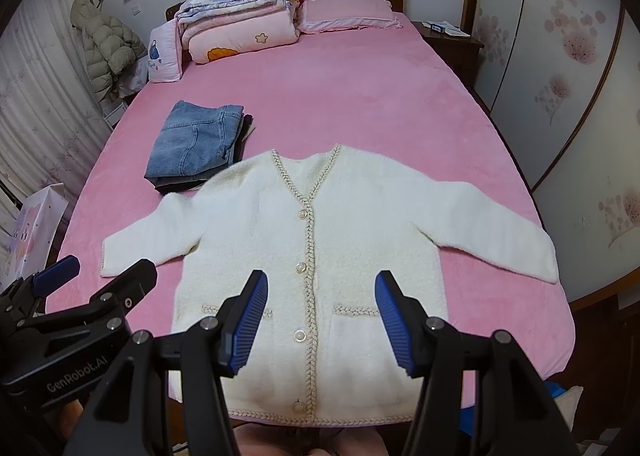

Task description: Fold large clothes

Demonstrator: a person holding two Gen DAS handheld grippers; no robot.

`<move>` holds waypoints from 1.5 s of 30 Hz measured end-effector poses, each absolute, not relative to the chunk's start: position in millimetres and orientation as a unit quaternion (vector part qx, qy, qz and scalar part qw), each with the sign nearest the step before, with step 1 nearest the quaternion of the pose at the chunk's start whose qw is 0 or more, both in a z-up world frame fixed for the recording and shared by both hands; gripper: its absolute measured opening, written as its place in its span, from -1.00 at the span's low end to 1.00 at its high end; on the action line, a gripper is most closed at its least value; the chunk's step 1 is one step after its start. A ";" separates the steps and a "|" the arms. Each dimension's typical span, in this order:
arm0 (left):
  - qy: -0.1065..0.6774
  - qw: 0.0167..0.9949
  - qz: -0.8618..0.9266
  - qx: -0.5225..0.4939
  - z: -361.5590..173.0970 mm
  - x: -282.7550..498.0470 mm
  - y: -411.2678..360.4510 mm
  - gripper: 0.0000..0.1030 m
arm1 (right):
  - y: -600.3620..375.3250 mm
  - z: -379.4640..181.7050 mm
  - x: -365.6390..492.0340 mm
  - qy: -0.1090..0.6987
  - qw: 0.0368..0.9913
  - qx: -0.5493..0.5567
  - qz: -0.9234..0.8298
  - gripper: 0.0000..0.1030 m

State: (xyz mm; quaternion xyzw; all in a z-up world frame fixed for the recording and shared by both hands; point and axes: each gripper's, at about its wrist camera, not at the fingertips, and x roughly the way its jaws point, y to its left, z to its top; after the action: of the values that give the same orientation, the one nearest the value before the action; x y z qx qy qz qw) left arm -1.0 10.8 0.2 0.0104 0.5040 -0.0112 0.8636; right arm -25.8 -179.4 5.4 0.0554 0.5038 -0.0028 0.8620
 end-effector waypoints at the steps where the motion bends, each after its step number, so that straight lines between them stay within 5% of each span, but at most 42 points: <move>1: 0.504 0.863 -0.011 0.011 0.2 -0.9 10.6 0.98 | -179.3 5.4 -25.8 0.504 0.862 0.055 -0.003 0.09; 45: 0.528 0.847 -0.039 0.040 -11.9 12.1 26.9 0.96 | -157.0 -14.7 -23.5 0.532 0.842 0.078 -0.038 0.09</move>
State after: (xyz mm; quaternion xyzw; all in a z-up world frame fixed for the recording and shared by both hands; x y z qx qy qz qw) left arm 12.1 26.9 -11.9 0.0401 0.5285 -0.0391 0.8471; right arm -23.5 -157.0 -14.7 0.0776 0.5318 -0.0383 0.8425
